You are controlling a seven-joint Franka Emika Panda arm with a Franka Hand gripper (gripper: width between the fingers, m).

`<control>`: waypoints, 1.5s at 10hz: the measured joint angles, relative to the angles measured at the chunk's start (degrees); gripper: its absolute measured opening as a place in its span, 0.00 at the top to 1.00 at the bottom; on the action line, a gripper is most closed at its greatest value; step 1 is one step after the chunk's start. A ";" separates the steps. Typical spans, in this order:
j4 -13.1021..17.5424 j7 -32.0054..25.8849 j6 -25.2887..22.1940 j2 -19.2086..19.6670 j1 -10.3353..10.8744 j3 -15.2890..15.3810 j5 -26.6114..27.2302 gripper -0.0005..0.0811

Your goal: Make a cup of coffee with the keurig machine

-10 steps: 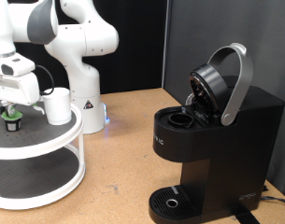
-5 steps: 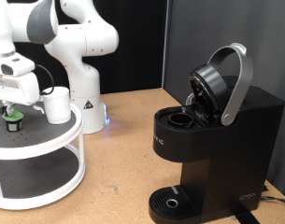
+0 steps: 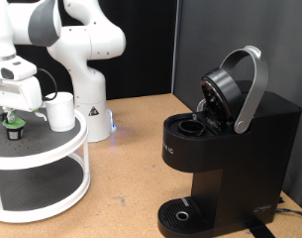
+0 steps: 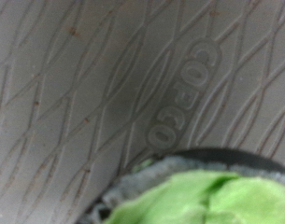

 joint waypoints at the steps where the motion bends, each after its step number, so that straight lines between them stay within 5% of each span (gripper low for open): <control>1: 0.02 0.00 -0.03 0.00 0.00 0.00 0.08 0.91; 3: 0.02 -0.04 -0.35 0.00 0.01 0.00 0.16 0.90; 4: 0.02 -0.10 -0.51 0.00 0.01 0.00 0.20 0.68; 5: 0.03 -0.23 -0.57 -0.02 0.01 0.00 0.27 0.68; 7: 0.14 -0.74 -1.13 -0.14 0.01 0.00 0.59 0.28; 8: 0.45 -0.98 -2.06 -0.34 0.02 0.00 1.26 0.28; 10: 2.55 -3.08 -6.42 -1.94 0.21 0.01 4.97 0.03; 15: 6.21 -3.95 -13.16 -4.40 0.39 1.15 7.27 0.01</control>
